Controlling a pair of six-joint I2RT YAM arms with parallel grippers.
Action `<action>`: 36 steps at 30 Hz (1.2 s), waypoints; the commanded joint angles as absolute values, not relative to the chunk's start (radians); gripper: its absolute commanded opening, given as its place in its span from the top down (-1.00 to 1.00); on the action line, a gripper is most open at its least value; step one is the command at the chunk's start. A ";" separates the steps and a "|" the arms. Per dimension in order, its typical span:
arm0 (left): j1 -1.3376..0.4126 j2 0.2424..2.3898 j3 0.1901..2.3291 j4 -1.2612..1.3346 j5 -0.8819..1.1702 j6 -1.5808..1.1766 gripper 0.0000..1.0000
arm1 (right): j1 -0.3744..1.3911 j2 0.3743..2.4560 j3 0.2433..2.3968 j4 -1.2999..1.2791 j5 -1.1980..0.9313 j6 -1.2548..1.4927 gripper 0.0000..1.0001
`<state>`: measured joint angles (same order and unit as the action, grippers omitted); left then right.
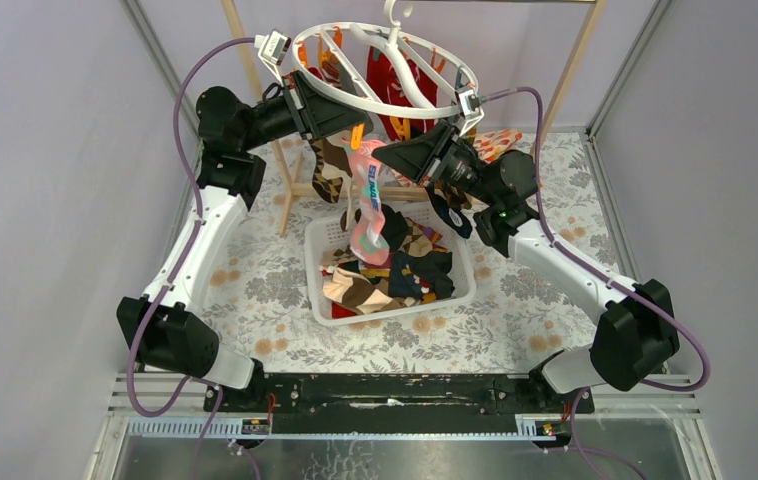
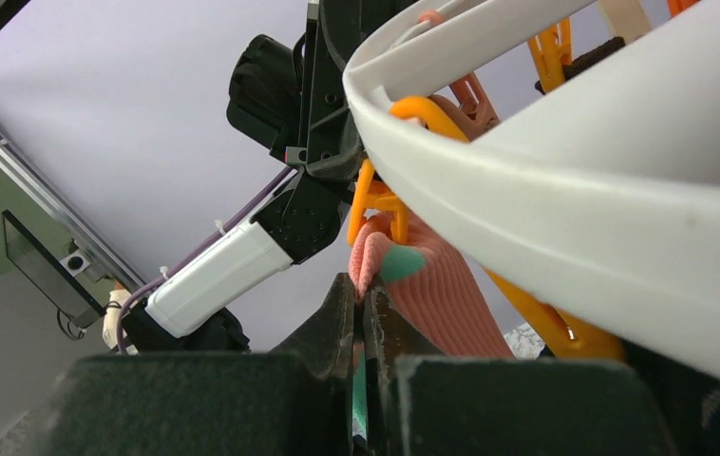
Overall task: Clip the socks to the hanger
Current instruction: Clamp the sock onto the hanger.
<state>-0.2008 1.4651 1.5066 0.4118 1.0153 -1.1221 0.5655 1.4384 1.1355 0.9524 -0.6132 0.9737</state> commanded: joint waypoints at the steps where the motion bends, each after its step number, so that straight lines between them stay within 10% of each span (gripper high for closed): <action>1: -0.207 1.444 1.525 0.437 1.086 -1.052 1.00 | 0.551 1.417 1.163 1.061 -0.565 0.990 1.00; 36: -0.207 1.459 1.540 0.497 1.119 -1.107 1.00 | 0.551 1.533 1.268 1.162 -0.737 1.086 1.00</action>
